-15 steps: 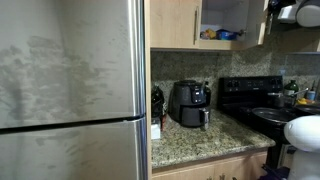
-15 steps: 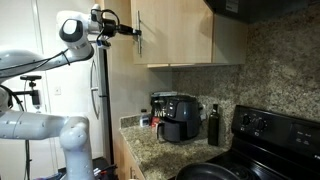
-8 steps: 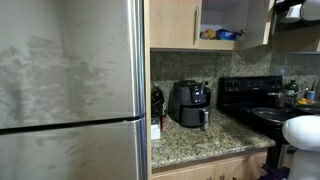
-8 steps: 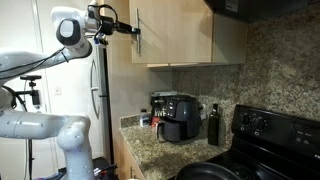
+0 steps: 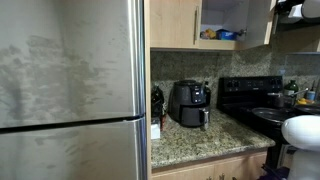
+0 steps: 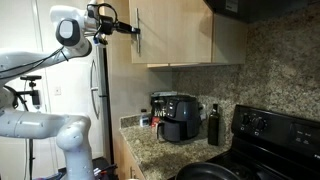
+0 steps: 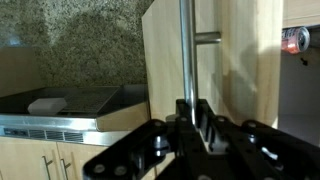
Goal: Open the right overhead cabinet door
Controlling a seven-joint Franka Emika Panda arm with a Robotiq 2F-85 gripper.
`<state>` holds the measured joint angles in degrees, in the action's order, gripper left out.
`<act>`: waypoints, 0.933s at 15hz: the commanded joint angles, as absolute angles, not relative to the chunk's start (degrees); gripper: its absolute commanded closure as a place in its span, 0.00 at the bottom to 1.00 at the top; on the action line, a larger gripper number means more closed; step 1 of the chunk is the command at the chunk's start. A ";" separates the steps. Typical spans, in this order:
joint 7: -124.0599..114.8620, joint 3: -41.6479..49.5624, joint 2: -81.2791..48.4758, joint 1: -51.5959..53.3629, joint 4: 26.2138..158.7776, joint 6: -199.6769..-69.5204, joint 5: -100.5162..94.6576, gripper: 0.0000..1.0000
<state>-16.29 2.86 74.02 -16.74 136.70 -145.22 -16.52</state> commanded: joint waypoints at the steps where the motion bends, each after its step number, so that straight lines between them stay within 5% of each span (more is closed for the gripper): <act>1: -14.96 2.43 72.78 -20.05 136.26 -145.73 -14.48 0.96; 14: -0.19 23.24 77.32 -25.52 130.77 -136.09 -16.92 0.96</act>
<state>-2.93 17.47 78.34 -20.43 134.48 -140.02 -14.76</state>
